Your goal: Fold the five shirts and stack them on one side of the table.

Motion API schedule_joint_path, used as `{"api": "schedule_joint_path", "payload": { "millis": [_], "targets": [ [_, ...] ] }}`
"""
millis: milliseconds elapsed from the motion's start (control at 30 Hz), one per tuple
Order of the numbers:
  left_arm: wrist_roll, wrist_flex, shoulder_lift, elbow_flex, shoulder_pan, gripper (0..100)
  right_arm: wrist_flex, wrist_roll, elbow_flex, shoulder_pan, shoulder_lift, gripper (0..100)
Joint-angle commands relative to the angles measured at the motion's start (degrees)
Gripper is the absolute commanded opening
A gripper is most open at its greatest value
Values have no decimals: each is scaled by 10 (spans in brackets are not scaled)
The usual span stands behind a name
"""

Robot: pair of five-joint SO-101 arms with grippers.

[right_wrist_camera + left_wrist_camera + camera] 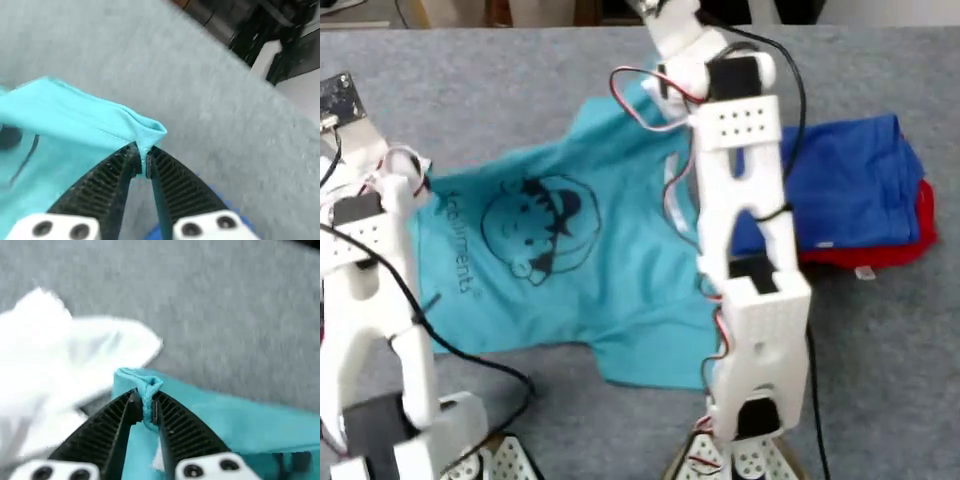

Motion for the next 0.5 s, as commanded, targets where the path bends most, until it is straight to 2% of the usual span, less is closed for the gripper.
{"api": "schedule_joint_path", "payload": {
  "millis": [0,67,200,367,467],
  "targets": [
    [-40,100,-69,-25,40,19,100,47,-80,8,-9,2],
    [-42,130,-87,-18,56,19,162,68,-105,-4,-6,2],
    [-13,147,-101,32,57,19,156,75,-28,7,-34,2],
    [-3,139,-102,105,18,19,141,76,188,5,-142,2],
    [-3,142,-116,110,-1,19,63,77,359,1,-255,2]
  ]
}}
